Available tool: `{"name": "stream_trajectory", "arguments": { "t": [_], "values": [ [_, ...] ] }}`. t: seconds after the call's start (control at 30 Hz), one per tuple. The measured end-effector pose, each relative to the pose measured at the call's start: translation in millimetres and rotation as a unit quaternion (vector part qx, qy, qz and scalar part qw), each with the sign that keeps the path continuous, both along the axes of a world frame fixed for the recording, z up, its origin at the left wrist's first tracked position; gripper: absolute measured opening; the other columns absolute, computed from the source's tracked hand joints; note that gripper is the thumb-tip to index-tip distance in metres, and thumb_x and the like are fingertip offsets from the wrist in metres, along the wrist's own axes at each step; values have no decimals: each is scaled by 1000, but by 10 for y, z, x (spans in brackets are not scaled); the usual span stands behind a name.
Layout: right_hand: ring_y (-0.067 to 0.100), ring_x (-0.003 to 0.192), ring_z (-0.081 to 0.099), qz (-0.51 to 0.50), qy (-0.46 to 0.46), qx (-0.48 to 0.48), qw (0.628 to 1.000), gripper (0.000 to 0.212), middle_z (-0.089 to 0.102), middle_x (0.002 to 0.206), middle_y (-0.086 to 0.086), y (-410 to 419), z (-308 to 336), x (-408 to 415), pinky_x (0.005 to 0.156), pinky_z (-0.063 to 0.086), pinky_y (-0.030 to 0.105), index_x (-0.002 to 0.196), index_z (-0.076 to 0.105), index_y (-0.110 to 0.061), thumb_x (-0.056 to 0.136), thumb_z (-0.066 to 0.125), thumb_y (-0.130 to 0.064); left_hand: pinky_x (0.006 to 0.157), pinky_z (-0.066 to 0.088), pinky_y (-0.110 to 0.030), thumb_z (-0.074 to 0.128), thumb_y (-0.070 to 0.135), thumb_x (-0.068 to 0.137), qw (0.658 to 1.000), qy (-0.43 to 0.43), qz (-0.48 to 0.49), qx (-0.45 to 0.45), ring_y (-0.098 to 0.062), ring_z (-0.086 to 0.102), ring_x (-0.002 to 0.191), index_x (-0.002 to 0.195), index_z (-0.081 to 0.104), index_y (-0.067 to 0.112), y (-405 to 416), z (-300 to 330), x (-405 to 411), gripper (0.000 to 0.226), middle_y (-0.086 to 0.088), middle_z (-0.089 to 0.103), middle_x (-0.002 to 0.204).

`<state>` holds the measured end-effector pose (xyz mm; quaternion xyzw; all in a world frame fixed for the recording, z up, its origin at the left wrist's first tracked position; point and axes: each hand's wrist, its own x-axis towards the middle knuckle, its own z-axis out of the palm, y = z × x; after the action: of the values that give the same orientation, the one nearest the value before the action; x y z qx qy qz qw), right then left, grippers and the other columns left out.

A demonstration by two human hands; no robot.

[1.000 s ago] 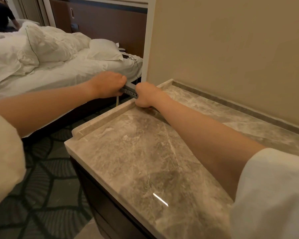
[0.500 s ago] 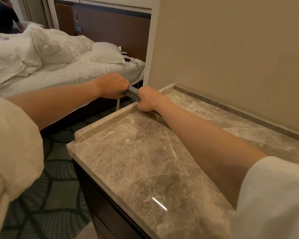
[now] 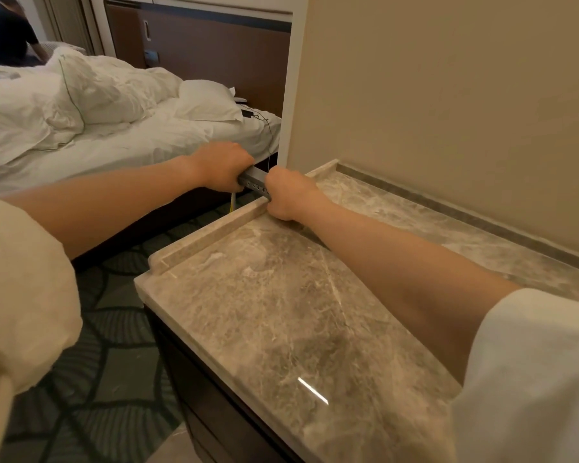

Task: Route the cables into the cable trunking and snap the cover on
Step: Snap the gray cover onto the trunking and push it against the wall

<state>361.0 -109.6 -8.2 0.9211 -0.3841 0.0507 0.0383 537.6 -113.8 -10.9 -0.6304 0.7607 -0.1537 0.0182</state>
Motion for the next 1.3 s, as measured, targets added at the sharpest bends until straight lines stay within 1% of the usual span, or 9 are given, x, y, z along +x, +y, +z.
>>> {"name": "stream_trajectory", "arguments": {
  "t": [0.17, 0.33, 0.43, 0.5, 0.6, 0.77, 0.87, 1.0, 1.3],
  "values": [
    [30, 85, 63, 9, 15, -97, 995, 27, 58, 103, 11, 184, -82, -37, 59, 38, 35, 112, 44, -3, 87, 53, -5, 56, 40, -28, 72, 16, 69, 990, 54, 17, 128, -21, 55, 60, 73, 62, 17, 38, 167, -149, 11, -2, 60, 65],
    [28, 79, 63, 35, 30, -164, 985, 30, 55, 94, 8, 238, -126, -102, 55, 37, 34, 113, 43, -2, 86, 55, -3, 54, 43, -35, 63, 9, 73, 992, 76, -6, 104, -24, 56, 61, 75, 62, 12, 63, 31, -161, 4, -2, 60, 64],
    [26, 65, 51, 69, 16, -80, 994, 32, 40, 70, -1, 182, -54, -149, 46, 28, 29, 98, 35, -10, 80, 58, -21, 60, 47, -40, 63, 11, 75, 993, 77, -18, 88, -25, 58, 65, 85, 65, 13, 88, -1, -130, 10, -6, 65, 73],
    [24, 61, 52, 53, -32, 68, 996, 37, 45, 68, 1, 132, 23, -156, 44, 31, 27, 96, 34, -10, 83, 52, -39, 56, 43, -37, 64, 12, 75, 994, 75, -26, 72, -25, 57, 64, 79, 62, 13, 95, -21, -120, 5, -4, 62, 69],
    [25, 49, 57, -31, -167, 391, 905, 51, 54, 70, 14, 42, 91, -136, 45, 48, 27, 104, 43, -8, 91, 29, -56, 59, 46, -37, 64, 14, 75, 996, 77, -37, 32, -26, 59, 68, 78, 59, 12, 150, -67, -107, 5, -4, 61, 71],
    [14, 51, 59, -55, -161, 604, 779, 48, 62, 65, 5, -133, 94, -158, 47, 51, 23, 91, 57, -5, 95, 39, -49, 57, 36, -35, 66, 16, 75, 994, 72, -58, -55, -25, 49, 66, 77, 51, 8, 285, -169, -72, 17, -11, 56, 73],
    [15, 62, 64, -36, -174, 664, 726, 38, 68, 75, 5, -218, 86, -189, 56, 55, 26, 103, 59, -4, 93, 49, -40, 59, 38, -36, 68, 14, 72, 993, 70, -68, -65, -22, 46, 68, 77, 49, 8, 333, -169, -66, 20, -12, 55, 75],
    [16, 66, 67, -40, -190, 659, 726, 40, 72, 80, 7, -250, 65, -180, 60, 56, 27, 111, 58, -2, 91, 53, -36, 58, 34, -33, 68, 15, 71, 993, 66, -67, -72, -19, 43, 67, 75, 48, 10, 344, -170, -76, 21, -11, 55, 74],
    [18, 55, 67, -87, -268, 679, 678, 30, 72, 70, 12, -166, 20, -195, 51, 55, 25, 94, 64, 4, 88, 60, -25, 50, 30, -28, 59, 15, 77, 993, 80, -59, -71, -21, 50, 55, 62, 46, 20, 327, -188, -222, 20, -1, 56, 59]
  ]
}}
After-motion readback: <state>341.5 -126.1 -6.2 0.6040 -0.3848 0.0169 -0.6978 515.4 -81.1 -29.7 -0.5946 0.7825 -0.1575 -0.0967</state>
